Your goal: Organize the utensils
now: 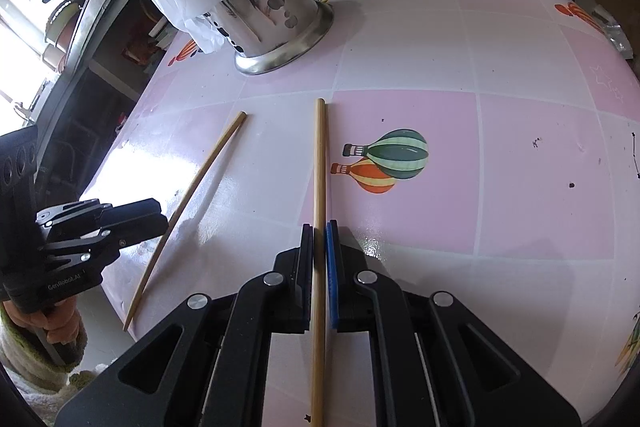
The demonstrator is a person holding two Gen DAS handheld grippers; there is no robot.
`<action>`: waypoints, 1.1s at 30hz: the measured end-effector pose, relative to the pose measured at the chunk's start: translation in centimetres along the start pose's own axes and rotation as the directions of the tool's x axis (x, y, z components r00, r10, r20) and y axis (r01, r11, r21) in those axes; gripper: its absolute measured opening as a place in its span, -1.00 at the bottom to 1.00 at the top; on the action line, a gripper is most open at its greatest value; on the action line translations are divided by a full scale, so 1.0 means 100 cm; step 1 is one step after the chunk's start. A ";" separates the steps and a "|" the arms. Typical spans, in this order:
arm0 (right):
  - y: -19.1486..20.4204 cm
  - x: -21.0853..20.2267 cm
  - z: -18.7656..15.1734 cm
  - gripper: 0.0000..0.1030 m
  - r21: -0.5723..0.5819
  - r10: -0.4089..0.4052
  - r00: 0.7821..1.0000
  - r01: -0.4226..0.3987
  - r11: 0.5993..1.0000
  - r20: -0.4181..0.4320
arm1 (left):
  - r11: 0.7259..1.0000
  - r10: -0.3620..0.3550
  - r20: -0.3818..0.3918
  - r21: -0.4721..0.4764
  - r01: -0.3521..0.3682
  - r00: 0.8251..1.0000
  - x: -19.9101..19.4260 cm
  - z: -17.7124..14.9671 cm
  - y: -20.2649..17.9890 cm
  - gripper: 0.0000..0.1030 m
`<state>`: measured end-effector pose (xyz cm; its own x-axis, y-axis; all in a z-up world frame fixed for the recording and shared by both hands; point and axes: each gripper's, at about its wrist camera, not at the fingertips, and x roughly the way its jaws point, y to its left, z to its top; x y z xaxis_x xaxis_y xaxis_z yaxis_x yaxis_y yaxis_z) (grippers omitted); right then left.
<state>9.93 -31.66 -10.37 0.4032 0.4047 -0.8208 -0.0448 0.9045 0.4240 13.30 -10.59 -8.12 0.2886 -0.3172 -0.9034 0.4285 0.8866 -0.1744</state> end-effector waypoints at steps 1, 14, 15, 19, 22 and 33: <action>0.000 0.000 0.000 -0.87 0.000 0.001 1.000 -0.001 1.000 0.000 | 1.000 0.003 0.000 0.005 -0.003 1.000 0.002 0.006 -0.001 -0.52; -0.004 0.000 0.000 -0.87 0.008 0.024 1.000 -0.024 1.000 0.000 | 0.995 0.057 -0.005 0.077 -0.056 0.998 0.038 0.060 -0.024 -0.52; -0.004 0.000 0.000 -0.87 0.008 0.026 1.000 -0.026 1.000 0.001 | 0.995 0.065 -0.006 0.080 -0.064 0.998 0.040 0.062 -0.024 -0.52; -0.005 0.000 0.000 -0.87 0.010 0.032 0.999 -0.032 0.999 0.001 | 0.992 0.095 -0.025 0.088 -0.092 0.995 0.050 0.067 -0.028 -0.53; -0.006 0.000 0.000 -0.87 0.011 0.036 0.999 -0.036 0.999 0.002 | 0.990 0.114 -0.040 0.087 -0.110 0.993 0.056 0.068 -0.027 -0.53; -0.007 0.000 0.000 -0.87 0.008 0.037 0.999 -0.037 0.999 0.005 | 0.978 0.185 -0.016 0.098 -0.183 0.983 0.058 0.066 -0.031 -0.89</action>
<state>9.94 -32.26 -10.68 0.4055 0.4374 -0.8027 -0.0527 0.8878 0.4572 19.29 -17.41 -10.24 0.3490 -0.1420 -0.9263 0.4504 0.8922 0.0329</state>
